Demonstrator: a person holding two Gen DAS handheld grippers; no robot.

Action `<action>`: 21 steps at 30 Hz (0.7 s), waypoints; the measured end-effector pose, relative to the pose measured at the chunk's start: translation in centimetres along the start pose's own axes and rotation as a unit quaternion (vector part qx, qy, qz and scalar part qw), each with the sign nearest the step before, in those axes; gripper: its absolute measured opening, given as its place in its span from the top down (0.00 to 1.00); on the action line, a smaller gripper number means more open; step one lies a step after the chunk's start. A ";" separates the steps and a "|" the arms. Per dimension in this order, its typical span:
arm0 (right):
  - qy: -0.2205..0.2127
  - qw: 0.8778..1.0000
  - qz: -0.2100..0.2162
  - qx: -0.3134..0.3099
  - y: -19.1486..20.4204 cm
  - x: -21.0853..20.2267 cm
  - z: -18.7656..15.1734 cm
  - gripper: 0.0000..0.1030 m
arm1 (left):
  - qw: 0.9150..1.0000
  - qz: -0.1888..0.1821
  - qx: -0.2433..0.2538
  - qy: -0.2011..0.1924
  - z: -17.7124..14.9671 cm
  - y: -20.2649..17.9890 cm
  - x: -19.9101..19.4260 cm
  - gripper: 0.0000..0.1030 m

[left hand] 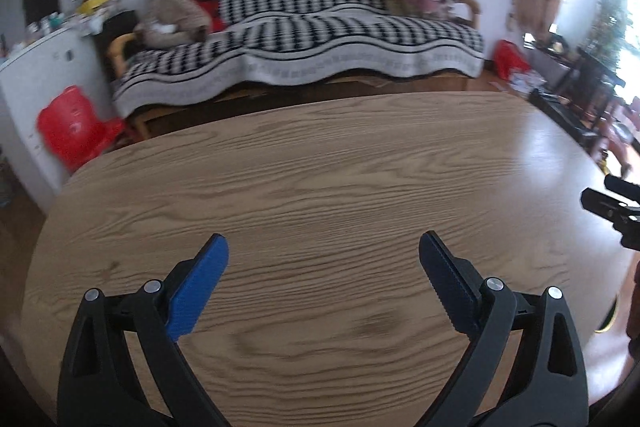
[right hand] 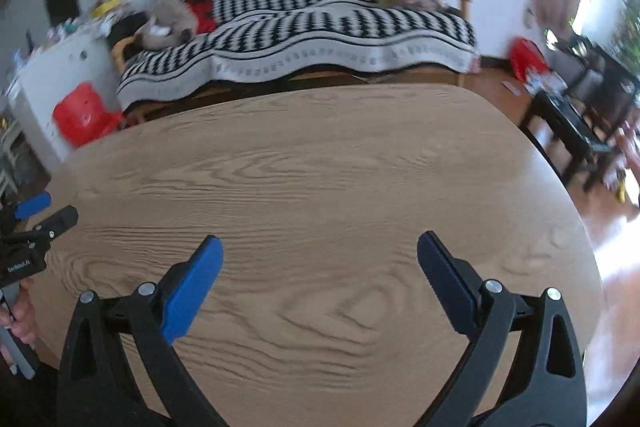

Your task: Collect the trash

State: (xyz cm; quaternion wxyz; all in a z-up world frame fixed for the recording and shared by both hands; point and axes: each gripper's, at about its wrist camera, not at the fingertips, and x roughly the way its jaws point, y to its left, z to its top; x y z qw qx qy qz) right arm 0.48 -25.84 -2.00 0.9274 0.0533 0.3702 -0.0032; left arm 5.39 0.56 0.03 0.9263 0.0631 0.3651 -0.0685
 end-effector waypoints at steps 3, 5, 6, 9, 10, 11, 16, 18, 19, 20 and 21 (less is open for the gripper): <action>0.003 0.999 0.004 -0.034 3.4 1.5 0.2 0.08 | 1.000 0.014 -0.019 0.006 -0.1 2.8 0.7 0.09; 0.007 0.999 0.004 -0.049 4.7 2.3 0.0 0.08 | 0.999 0.017 -0.026 0.009 -0.2 3.8 1.2 0.09; 0.008 0.999 0.004 -0.054 5.1 2.7 0.1 0.08 | 0.999 0.020 -0.028 0.011 -0.2 4.2 1.5 0.09; 0.013 0.998 0.007 -0.057 5.4 3.6 0.2 0.08 | 0.999 0.022 -0.028 0.012 -0.2 4.7 1.9 0.09; 0.015 0.998 0.008 -0.056 5.6 4.0 0.3 0.08 | 0.999 0.024 -0.027 0.012 -0.4 4.7 1.9 0.09; 0.016 0.998 0.009 -0.055 5.7 4.3 0.4 0.08 | 0.999 0.026 -0.025 0.011 -0.3 4.8 1.9 0.09; 0.017 0.998 0.011 -0.053 5.2 4.2 0.1 0.08 | 0.999 0.026 -0.021 0.011 -0.4 4.3 2.0 0.09; 0.017 0.998 0.010 -0.052 5.2 4.2 0.2 0.08 | 0.999 0.026 -0.018 0.012 -0.5 3.9 2.1 0.09; 0.017 0.998 0.010 -0.052 5.0 3.9 0.0 0.08 | 0.999 0.027 -0.018 0.012 -0.5 3.9 2.1 0.09; 0.016 0.998 0.010 -0.052 5.0 3.9 0.0 0.08 | 0.999 0.026 -0.016 0.012 -0.5 3.7 2.1 0.09; 0.016 0.999 0.010 -0.051 4.9 3.9 0.0 0.08 | 0.999 0.026 -0.014 0.012 -0.5 3.5 2.1 0.09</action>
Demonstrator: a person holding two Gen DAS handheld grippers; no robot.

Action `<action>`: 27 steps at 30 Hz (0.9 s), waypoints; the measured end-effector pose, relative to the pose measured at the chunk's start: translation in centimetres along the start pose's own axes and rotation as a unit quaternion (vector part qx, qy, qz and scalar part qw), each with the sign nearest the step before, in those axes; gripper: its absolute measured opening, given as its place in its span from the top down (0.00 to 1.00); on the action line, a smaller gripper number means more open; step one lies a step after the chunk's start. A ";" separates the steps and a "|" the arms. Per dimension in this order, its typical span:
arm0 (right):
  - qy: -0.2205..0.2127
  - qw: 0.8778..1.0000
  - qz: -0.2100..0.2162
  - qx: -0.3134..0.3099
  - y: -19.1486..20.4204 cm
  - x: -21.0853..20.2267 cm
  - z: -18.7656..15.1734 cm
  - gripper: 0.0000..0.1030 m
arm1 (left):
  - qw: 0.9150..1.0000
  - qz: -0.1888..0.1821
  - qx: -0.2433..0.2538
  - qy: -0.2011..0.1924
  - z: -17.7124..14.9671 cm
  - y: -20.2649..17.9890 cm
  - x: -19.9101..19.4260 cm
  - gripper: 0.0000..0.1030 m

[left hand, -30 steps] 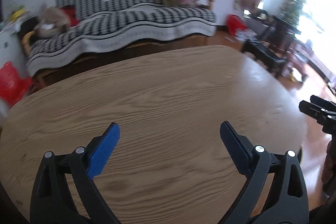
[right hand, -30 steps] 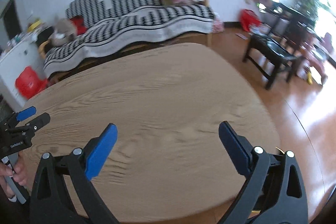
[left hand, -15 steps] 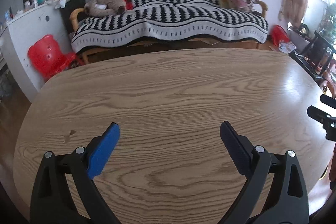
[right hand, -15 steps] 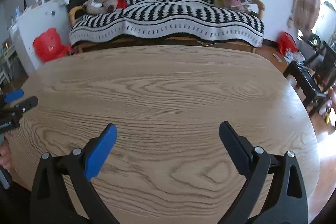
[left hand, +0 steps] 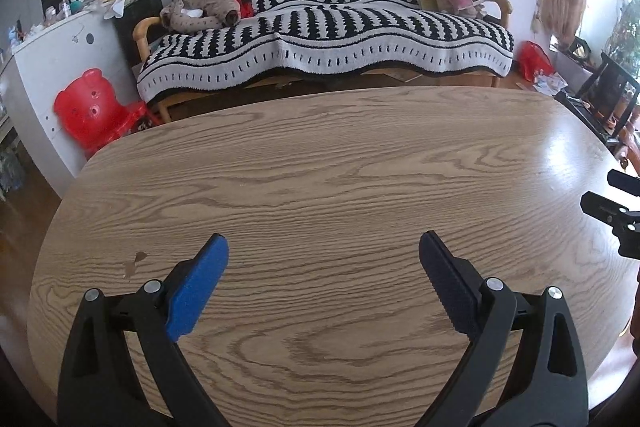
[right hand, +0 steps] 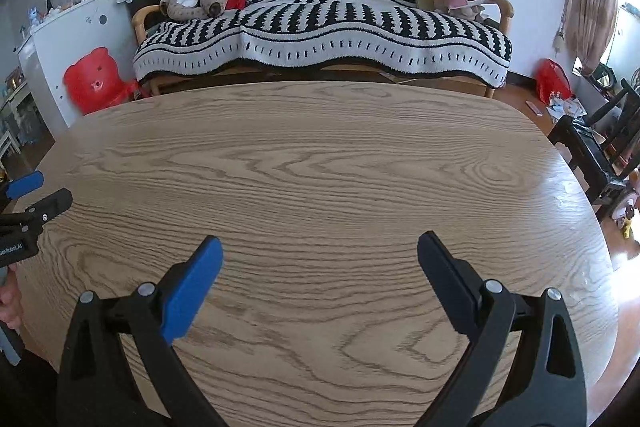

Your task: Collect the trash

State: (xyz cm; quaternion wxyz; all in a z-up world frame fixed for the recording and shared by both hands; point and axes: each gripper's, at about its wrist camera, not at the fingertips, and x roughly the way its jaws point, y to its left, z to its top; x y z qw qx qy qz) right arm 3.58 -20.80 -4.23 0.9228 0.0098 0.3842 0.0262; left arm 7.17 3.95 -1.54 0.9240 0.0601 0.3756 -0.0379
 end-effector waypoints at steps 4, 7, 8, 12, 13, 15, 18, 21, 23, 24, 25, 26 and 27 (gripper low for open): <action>-0.001 1.000 -0.001 0.004 -0.5 -0.2 -0.2 0.07 | 1.000 0.000 0.002 0.000 -0.1 -0.4 -0.1 0.09; -0.003 1.000 -0.002 0.005 -0.6 -0.5 -0.2 0.07 | 1.000 0.001 0.002 0.002 -0.2 -0.6 0.0 0.09; -0.004 1.000 -0.003 0.005 -0.7 -0.6 -0.2 0.07 | 1.000 0.001 0.002 0.002 -0.2 -0.6 0.0 0.09; -0.004 1.000 -0.002 0.007 -1.1 -0.8 -0.3 0.07 | 1.000 0.000 0.003 0.003 -0.3 -0.7 0.0 0.09; -0.003 1.000 -0.003 0.007 -1.1 -0.8 -0.3 0.07 | 1.000 0.001 0.004 0.003 -0.4 -0.9 0.0 0.09; -0.003 1.000 -0.004 0.007 -1.3 -0.9 -0.3 0.07 | 1.000 0.001 0.006 0.004 -0.5 -1.0 0.0 0.09; -0.004 1.000 -0.004 0.006 -1.3 -0.9 -0.4 0.07 | 1.000 0.001 0.008 0.004 -0.6 -1.2 -0.1 0.09; -0.004 1.000 -0.005 0.006 -1.5 -1.0 -0.4 0.07 | 1.000 0.001 0.008 0.004 -0.7 -1.3 -0.1 0.09; -0.004 1.000 -0.005 0.006 -1.5 -1.0 -0.5 0.07 | 1.000 0.001 0.008 0.005 -0.7 -1.4 -0.1 0.09; -0.004 1.000 -0.005 0.006 -1.5 -1.0 -0.5 0.07 | 1.000 0.002 0.009 0.005 -0.7 -1.4 -0.1 0.09; -0.004 1.000 -0.004 0.006 -1.5 -1.0 -0.4 0.07 | 1.000 0.002 0.009 0.005 -0.8 -1.4 -0.1 0.09; -0.004 1.000 -0.005 0.005 -1.5 -1.0 -0.5 0.07 | 1.000 0.002 0.008 0.005 -0.8 -1.4 -0.1 0.09; -0.004 1.000 -0.005 0.005 -1.4 -1.0 -0.4 0.07 | 1.000 0.001 0.008 0.005 -0.7 -1.4 -0.1 0.09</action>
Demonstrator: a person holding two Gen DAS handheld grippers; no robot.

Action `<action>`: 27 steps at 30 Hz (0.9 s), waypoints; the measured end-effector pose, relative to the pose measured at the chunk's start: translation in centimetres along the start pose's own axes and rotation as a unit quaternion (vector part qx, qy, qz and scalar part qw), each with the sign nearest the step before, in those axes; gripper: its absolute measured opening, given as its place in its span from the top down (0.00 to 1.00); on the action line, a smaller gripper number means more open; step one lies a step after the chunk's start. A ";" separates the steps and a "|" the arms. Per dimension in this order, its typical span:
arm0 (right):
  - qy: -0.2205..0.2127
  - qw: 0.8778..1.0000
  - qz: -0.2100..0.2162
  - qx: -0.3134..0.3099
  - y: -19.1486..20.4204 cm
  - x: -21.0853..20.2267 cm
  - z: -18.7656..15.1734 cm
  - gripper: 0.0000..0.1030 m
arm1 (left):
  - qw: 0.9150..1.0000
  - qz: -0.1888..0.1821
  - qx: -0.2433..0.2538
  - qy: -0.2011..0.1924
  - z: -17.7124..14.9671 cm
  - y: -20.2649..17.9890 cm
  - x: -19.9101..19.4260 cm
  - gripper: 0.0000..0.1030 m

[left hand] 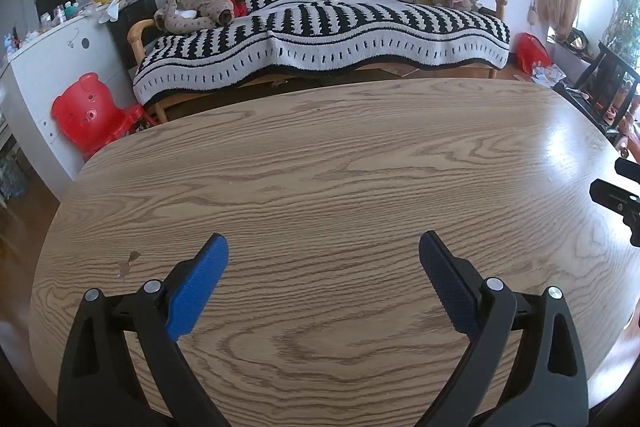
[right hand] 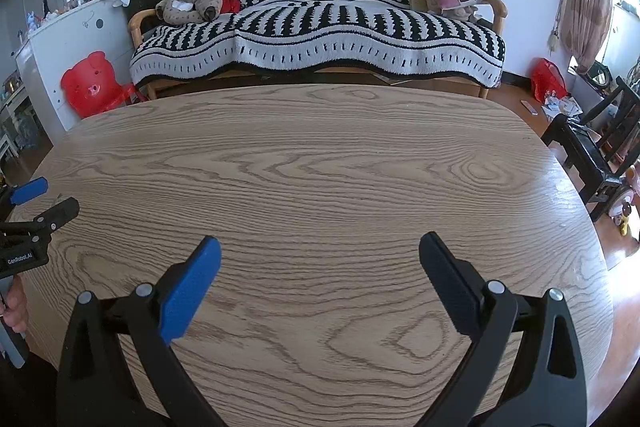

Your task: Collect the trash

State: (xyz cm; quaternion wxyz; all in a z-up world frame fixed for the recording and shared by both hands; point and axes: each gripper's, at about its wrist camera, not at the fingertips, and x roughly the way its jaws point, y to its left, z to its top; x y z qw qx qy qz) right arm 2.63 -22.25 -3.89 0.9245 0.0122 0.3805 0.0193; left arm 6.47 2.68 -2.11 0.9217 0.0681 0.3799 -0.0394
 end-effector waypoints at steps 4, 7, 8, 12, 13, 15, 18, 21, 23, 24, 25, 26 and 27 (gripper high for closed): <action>0.000 1.000 0.000 0.000 -0.1 0.0 -0.1 0.07 | 1.000 0.000 0.000 0.000 0.0 0.0 0.0 0.09; 0.000 1.000 -0.001 -0.001 -0.1 0.0 0.0 0.07 | 1.000 0.000 0.000 0.000 0.0 -0.1 0.0 0.09; 0.000 1.000 -0.001 -0.001 -0.1 0.0 0.0 0.07 | 1.000 0.000 0.000 0.000 0.0 -0.1 0.0 0.09; 0.000 1.000 0.000 -0.001 -0.1 -0.1 0.0 0.07 | 1.000 0.000 0.000 0.000 0.0 0.0 0.0 0.09; 0.000 1.000 -0.001 -0.001 -0.1 -0.1 0.0 0.07 | 1.000 0.000 0.001 0.000 0.0 0.0 0.0 0.09; 0.001 1.000 -0.001 -0.001 -0.1 -0.1 -0.1 0.07 | 1.000 0.001 0.001 0.001 -0.1 -0.1 0.0 0.09; 0.000 1.000 -0.001 -0.001 -0.1 -0.1 -0.1 0.07 | 1.000 0.002 0.003 0.002 -0.4 -0.2 0.0 0.09; 0.000 1.000 -0.001 -0.002 -0.1 -0.1 -0.1 0.07 | 1.000 0.002 0.002 0.002 -0.4 -0.2 0.0 0.09; 0.000 1.000 -0.002 -0.002 -0.2 -0.1 -0.1 0.07 | 1.000 0.002 0.003 0.003 -0.4 -0.2 0.0 0.09; 0.000 1.000 -0.002 -0.003 -0.3 -0.1 -0.2 0.07 | 1.000 0.001 0.003 0.002 -0.4 -0.2 0.0 0.10; 0.000 1.000 -0.002 -0.003 -0.1 -0.1 -0.1 0.07 | 1.000 0.002 0.003 0.002 -0.4 -0.3 0.0 0.09; 0.000 1.000 -0.002 -0.003 -0.2 -0.1 -0.1 0.07 | 1.000 0.001 0.004 0.002 -0.5 -0.3 0.0 0.09; 0.001 1.000 -0.003 -0.004 -0.3 -0.1 -0.2 0.07 | 1.000 0.001 0.005 0.002 -0.5 -0.3 0.0 0.09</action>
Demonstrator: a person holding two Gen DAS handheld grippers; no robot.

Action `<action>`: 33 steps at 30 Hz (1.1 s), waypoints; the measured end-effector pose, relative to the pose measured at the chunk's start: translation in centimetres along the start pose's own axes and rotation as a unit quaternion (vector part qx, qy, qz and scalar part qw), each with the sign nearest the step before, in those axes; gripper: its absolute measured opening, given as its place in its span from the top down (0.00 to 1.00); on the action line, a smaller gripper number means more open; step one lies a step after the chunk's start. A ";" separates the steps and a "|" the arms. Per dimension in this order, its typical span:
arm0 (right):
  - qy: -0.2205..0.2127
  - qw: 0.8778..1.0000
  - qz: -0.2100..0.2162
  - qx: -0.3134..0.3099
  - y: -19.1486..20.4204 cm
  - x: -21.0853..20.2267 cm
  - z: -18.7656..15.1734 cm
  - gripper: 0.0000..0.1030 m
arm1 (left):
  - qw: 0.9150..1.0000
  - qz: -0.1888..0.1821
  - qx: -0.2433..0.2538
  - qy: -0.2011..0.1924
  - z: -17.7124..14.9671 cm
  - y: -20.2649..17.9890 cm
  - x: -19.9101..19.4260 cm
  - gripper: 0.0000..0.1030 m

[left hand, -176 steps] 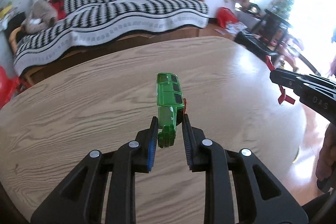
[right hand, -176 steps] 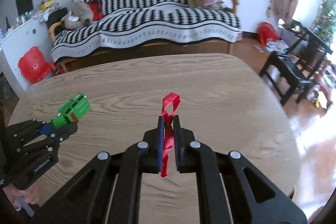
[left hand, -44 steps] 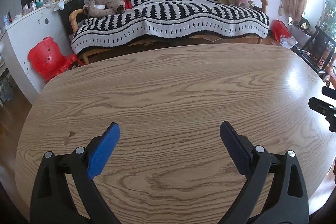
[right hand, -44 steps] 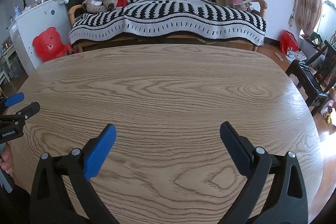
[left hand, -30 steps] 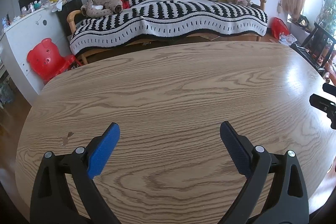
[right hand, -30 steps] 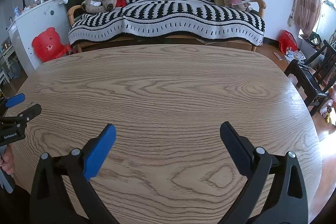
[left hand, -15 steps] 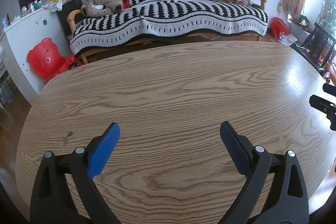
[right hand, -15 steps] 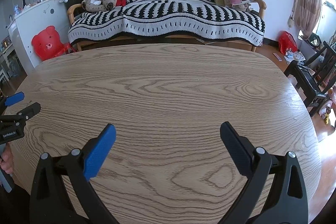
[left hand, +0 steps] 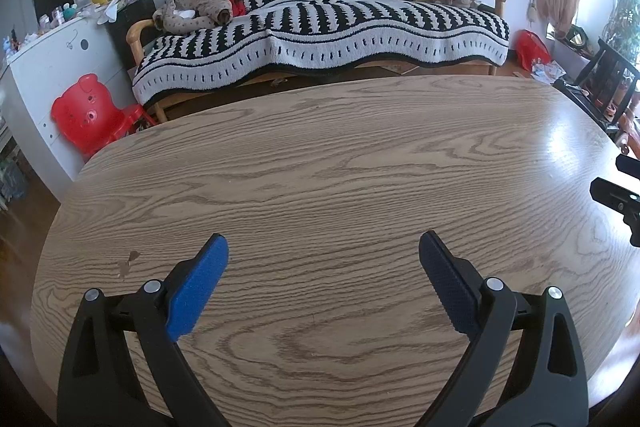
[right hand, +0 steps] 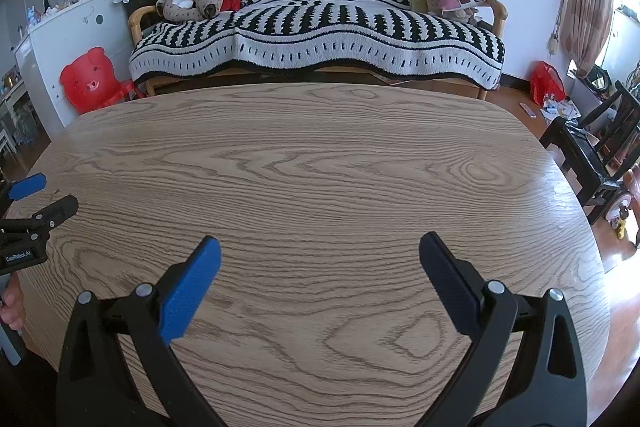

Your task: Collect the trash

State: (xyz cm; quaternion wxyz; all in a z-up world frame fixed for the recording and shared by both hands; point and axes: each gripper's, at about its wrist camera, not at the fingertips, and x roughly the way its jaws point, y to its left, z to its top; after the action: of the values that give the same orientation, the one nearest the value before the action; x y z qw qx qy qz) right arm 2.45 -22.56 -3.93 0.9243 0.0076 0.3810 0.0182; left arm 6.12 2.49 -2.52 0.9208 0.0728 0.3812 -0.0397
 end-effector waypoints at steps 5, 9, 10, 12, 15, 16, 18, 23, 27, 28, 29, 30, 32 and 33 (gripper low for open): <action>0.000 1.000 0.000 0.000 0.0 0.0 0.0 0.07 | 1.000 0.000 0.000 0.000 0.0 0.0 0.0 0.09; 0.000 1.000 0.000 0.000 0.0 0.0 0.0 0.07 | 1.000 0.000 0.000 0.001 0.0 0.1 0.1 0.09; 0.000 1.000 0.000 0.000 -0.1 0.0 -0.1 0.07 | 1.000 0.000 0.000 0.001 0.0 0.1 0.1 0.09; 0.000 1.000 0.000 0.000 0.0 0.0 0.0 0.07 | 1.000 0.000 0.000 0.001 0.1 0.1 0.1 0.09; 0.000 1.000 0.000 -0.001 0.0 0.0 0.0 0.07 | 1.000 0.000 -0.001 0.002 0.0 0.1 0.1 0.09; 0.000 1.000 0.000 -0.001 -0.1 -0.1 -0.1 0.07 | 1.000 0.000 -0.001 0.003 0.0 0.1 0.1 0.09; 0.000 1.000 -0.001 -0.001 -0.1 -0.1 -0.1 0.07 | 1.000 -0.001 0.000 0.004 -0.2 0.1 0.1 0.09; 0.000 1.000 -0.001 -0.002 -0.2 -0.1 -0.1 0.07 | 1.000 0.000 -0.002 0.009 -0.1 0.3 0.3 0.09; 0.000 1.000 -0.001 -0.002 -0.3 -0.1 -0.2 0.07 | 1.000 0.000 -0.003 0.010 0.0 0.3 0.3 0.09; 0.000 1.000 -0.001 -0.002 -0.2 -0.1 -0.1 0.07 | 1.000 0.001 -0.003 0.010 0.0 0.3 0.3 0.09; 0.000 1.000 -0.001 -0.002 -0.1 -0.1 -0.1 0.07 | 1.000 0.001 -0.003 0.010 -0.1 0.3 0.3 0.09; 0.000 1.000 -0.001 -0.002 -0.1 -0.1 -0.1 0.07 | 1.000 0.000 -0.003 0.010 0.0 0.3 0.3 0.09; 0.000 1.000 -0.001 -0.002 -0.2 -0.1 -0.2 0.07 | 1.000 0.000 -0.003 0.010 -0.1 0.3 0.2 0.09; 0.000 1.000 -0.001 -0.002 -0.1 -0.1 -0.1 0.07 | 1.000 0.000 -0.003 0.010 -0.1 0.3 0.2 0.09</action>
State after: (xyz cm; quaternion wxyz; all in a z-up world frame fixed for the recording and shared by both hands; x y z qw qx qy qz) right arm 2.32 -22.68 -3.95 0.9244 0.0051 0.3811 0.0180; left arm 6.28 2.75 -2.70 0.9172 0.0702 0.3905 -0.0373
